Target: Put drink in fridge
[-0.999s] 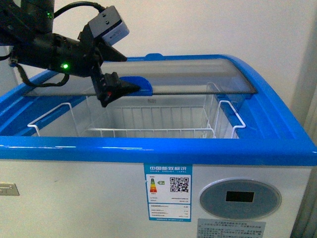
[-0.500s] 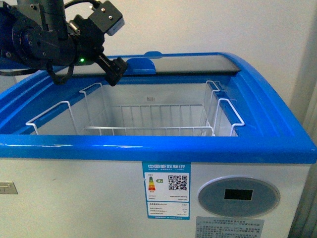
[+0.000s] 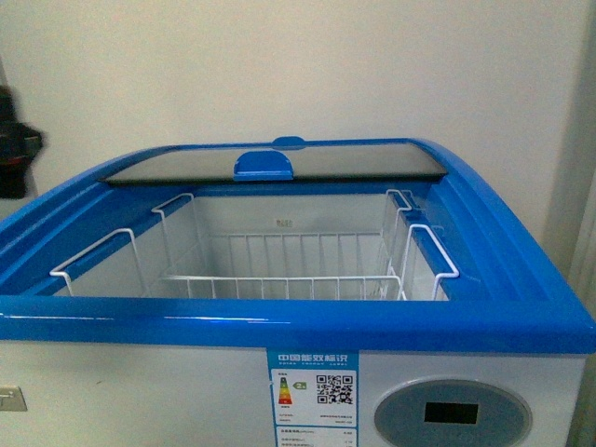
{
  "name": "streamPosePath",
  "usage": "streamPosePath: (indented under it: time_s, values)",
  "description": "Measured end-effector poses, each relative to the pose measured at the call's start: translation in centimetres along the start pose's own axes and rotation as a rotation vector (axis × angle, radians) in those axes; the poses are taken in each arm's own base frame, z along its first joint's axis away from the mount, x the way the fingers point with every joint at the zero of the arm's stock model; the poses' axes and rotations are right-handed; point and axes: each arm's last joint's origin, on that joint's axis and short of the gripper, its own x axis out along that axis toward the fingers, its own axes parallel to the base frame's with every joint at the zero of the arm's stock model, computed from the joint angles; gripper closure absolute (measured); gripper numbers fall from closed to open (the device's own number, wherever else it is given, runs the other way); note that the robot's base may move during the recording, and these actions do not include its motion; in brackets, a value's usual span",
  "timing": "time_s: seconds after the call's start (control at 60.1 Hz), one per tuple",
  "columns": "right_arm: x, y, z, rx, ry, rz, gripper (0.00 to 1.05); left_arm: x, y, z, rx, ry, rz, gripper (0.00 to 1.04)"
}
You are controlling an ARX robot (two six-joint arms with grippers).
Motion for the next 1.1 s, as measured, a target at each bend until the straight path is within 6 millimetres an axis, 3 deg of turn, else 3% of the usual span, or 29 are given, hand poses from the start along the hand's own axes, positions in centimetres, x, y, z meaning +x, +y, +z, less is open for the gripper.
streamPosePath:
  time_s: [0.017,0.033,0.05,0.117,0.183,0.266,0.333,0.433,0.516,0.616,0.799,0.982,1.099]
  values:
    - [0.0,0.0,0.0,0.0,0.0,0.0,0.68,-1.2,0.2,-0.5,-0.015,-0.016,0.013,0.28]
    - [0.2,0.0,0.1,-0.036,0.079,0.045,0.68,-3.7,0.6,-1.8,-0.037,-0.033,0.032,0.37]
    - [0.2,-0.1,0.4,-0.065,0.138,0.078,0.68,-4.5,0.7,-2.3,-0.044,-0.031,0.04,0.4]
    - [0.1,-0.7,1.3,-0.143,0.35,0.202,0.68,-6.2,0.8,-4.0,-0.057,-0.011,0.046,0.53]
    - [1.1,-0.9,1.6,-0.179,0.414,0.275,0.69,-7.2,1.1,-5.5,-0.061,0.021,0.014,0.63]
    - [2.5,-0.8,2.6,-0.235,0.383,0.327,0.69,-8.0,1.4,-6.4,-0.065,0.038,0.025,0.74]
    - [4.6,-0.2,5.0,-0.351,0.291,0.371,0.69,-8.8,1.6,-6.8,-0.067,0.03,0.041,0.85]
    - [10.1,1.9,8.9,-0.608,0.169,0.44,0.69,-10.1,1.5,-7.3,-0.073,0.018,0.036,1.03]
    - [14.2,4.6,9.5,-0.802,0.173,0.577,0.69,-11.1,1.4,-7.9,-0.073,0.019,0.037,1.02]
    - [19.6,9.0,7.5,-1.017,0.257,0.768,0.69,-12.2,1.4,-8.5,-0.073,0.019,0.037,1.02]
    - [23.6,13.8,6.6,-1.174,0.221,0.857,0.69,-13.2,1.3,-9.0,-0.073,0.019,0.037,1.02]
    - [25.4,17.5,6.7,-1.296,0.175,0.867,0.69,-14.0,1.2,-9.3,-0.073,0.02,0.037,1.02]
    - [26.2,19.8,5.5,-1.37,0.188,0.91,0.69,-14.7,1.2,-9.6,-0.073,0.021,0.037,1.02]
